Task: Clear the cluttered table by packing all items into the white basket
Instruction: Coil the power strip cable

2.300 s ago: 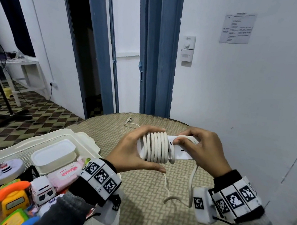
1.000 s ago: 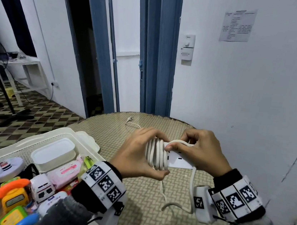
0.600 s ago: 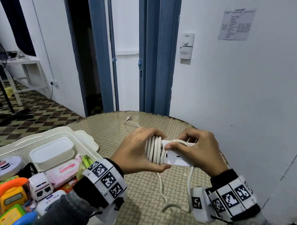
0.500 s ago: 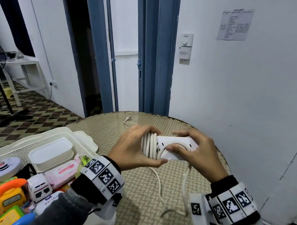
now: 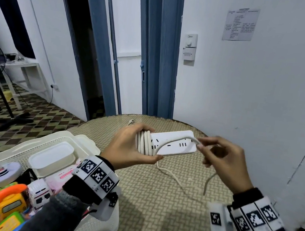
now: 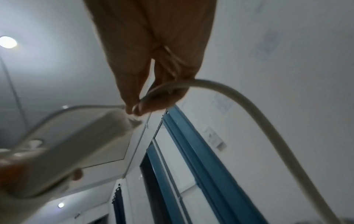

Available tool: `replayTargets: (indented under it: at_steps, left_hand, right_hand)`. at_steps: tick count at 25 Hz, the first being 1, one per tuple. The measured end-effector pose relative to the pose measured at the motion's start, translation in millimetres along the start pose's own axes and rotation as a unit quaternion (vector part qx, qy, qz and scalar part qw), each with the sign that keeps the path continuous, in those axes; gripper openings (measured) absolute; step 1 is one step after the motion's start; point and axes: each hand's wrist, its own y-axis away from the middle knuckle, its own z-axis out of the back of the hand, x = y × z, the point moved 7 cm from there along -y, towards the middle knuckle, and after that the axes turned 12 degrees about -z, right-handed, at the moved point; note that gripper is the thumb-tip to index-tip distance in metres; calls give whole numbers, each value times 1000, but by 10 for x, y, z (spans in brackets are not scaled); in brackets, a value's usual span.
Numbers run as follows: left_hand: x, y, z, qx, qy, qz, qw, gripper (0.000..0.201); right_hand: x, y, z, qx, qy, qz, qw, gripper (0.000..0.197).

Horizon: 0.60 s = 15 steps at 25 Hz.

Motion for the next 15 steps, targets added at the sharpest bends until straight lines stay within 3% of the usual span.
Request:
replayTargets:
  at_steps: [2,4,6,8,9,10,12,15]
  left_hand:
    - [-92,1,-5,3,54,2,999,68]
    - [-222,-13,-11,10,118,-6,993,72]
    - [-329,-51,-17,14,138,-21,990,84]
    - [-348,-83,-7,-10,151,-21,988,99]
    - [-328,-85,6,-28,152,-15,988,101]
    - [-303,-80,16,-42,146,-14,988,96]
    - [-237,-55,36,-60,134,-18,989,74]
    - [-113,-12,80,-72,89,1,993,59]
  right_hand:
    - [126,-126,51,-57,69,75,993,8]
    - [84,-202,-54,-53,101,108,988,4]
    - [-40,-157,-267,-47,129,113,984,15]
    - [-194,-33,-563,44,71,28,996,8]
    - [-238,78,-728,107,58,-1,993,22]
    - [-281,193,-850,157,52,1,986,32]
    - [-366,347,-926,190,81,34,978,40]
    - [-446,452,-760,144,34,5,989,35]
